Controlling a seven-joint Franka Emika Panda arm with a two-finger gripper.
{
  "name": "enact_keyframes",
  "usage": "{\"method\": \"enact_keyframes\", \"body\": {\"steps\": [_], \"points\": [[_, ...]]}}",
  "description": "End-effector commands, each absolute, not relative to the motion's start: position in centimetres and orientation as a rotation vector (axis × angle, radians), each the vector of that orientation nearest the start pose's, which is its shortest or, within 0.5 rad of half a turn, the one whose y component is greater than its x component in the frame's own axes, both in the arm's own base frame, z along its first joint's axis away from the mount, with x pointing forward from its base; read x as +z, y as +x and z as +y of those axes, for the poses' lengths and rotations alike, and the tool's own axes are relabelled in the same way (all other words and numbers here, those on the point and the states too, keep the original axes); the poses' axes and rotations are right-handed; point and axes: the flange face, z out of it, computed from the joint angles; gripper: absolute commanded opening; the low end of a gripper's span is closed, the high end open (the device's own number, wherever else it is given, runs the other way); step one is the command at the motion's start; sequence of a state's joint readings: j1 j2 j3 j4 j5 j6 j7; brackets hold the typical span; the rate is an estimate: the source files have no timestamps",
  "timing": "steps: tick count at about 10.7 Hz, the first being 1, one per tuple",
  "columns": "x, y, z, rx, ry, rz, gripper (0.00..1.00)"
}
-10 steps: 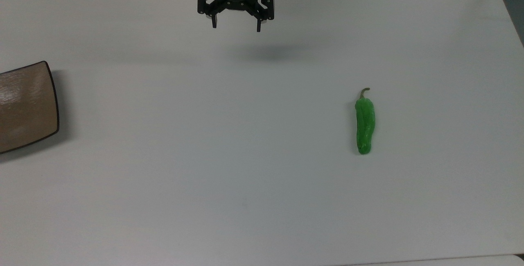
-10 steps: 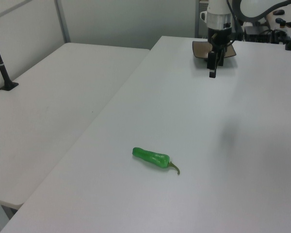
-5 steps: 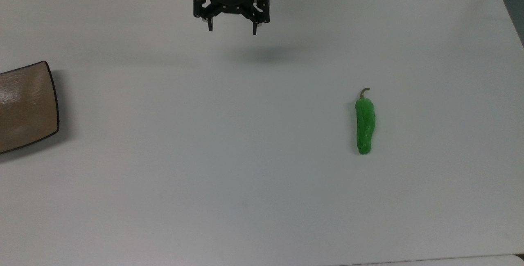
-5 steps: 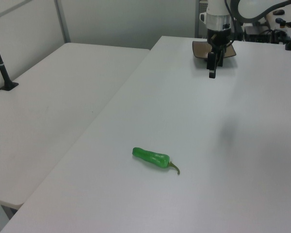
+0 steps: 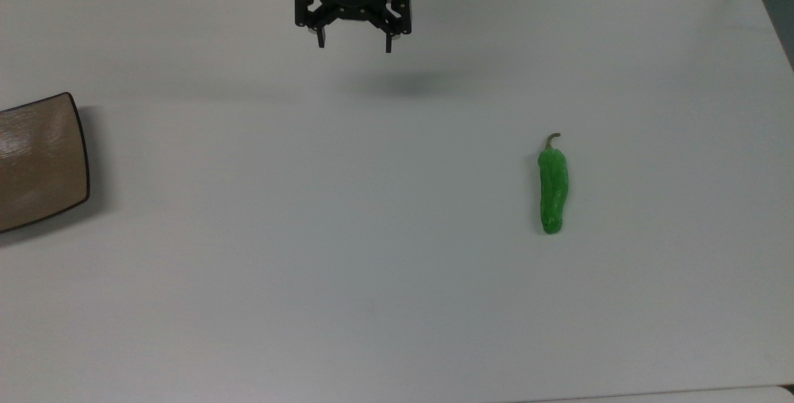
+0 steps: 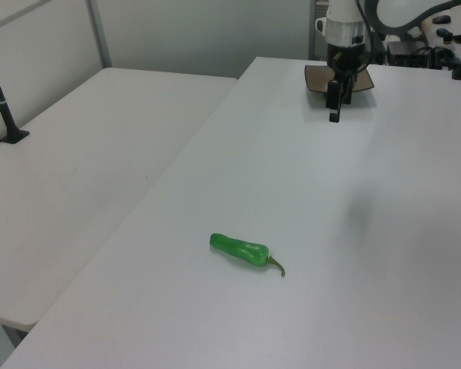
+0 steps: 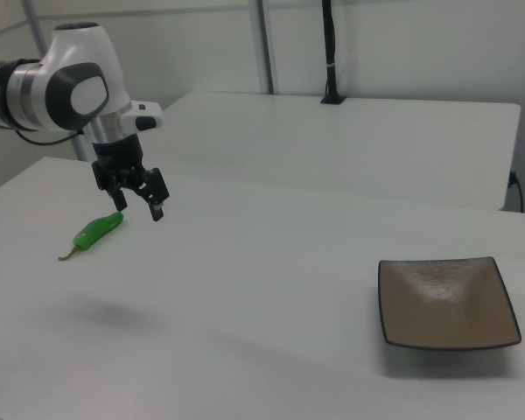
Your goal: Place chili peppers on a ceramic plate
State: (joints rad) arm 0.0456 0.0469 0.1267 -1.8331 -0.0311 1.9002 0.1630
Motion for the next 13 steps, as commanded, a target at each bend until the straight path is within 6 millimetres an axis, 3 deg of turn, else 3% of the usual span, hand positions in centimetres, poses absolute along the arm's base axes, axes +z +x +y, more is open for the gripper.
{"method": "enact_keyframes", "body": {"steps": [1, 4, 5, 7, 8, 9, 11, 13], "points": [[51.1, 60.6, 12.8, -0.102, -3.061, 0.057, 1.0], [49.0, 63.4, 19.7, -0.232, -2.986, 0.259, 1.0], [48.0, 63.7, 22.6, -0.296, -2.946, 0.248, 1.0], [45.1, 64.7, 25.8, -0.375, -2.883, 0.227, 1.0], [44.7, 64.8, 28.7, -0.421, -2.843, 0.183, 1.0], [42.8, 65.0, 30.5, -0.426, -2.836, 0.147, 1.0], [40.3, 63.8, 34.7, -0.441, -2.821, 0.06, 1.0], [35.5, 62.2, 38.3, -0.402, -2.88, 0.004, 1.0]]}}
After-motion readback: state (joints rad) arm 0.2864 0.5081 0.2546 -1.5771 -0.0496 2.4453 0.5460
